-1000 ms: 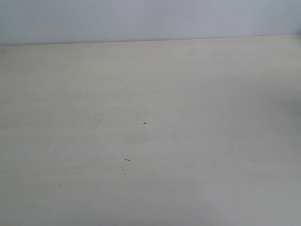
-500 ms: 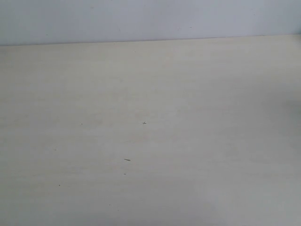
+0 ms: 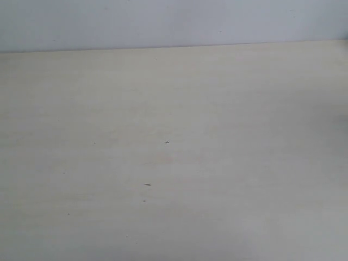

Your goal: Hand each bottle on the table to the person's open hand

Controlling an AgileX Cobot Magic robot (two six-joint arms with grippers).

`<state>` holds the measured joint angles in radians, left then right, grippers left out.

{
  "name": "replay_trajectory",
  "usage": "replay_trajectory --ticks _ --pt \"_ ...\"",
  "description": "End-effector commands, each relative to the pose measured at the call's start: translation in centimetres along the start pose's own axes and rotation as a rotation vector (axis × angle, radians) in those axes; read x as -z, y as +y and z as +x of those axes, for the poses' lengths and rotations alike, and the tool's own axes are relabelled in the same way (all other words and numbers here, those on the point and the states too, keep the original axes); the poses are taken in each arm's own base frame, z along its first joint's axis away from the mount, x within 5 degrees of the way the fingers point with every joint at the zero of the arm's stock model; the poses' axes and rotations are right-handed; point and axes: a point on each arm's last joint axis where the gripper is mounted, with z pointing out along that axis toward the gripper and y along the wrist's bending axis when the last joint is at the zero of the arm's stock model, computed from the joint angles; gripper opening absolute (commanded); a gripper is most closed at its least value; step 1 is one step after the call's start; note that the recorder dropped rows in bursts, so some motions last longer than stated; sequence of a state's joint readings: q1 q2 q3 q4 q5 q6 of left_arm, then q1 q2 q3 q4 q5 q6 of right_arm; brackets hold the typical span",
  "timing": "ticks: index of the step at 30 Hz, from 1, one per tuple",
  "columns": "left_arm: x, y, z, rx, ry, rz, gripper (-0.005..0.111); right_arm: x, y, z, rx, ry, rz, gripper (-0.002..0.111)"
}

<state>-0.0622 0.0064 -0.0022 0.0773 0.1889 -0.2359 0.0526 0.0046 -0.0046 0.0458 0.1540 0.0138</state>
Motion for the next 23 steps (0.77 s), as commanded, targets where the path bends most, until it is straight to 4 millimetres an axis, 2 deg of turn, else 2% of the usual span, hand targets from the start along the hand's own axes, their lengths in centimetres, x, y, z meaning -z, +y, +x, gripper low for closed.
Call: replay_trajectory --ticks 1,23 --pt "0.04 -0.04 0.04 0.014 -0.004 0.008 0.0 0.01 -0.04 0.11 0.002 -0.002 0.005 0.0" --pt "0.04 -0.04 0.04 0.014 -0.004 0.008 0.0 0.01 -0.01 0.11 -0.014 -0.002 0.003 0.0"
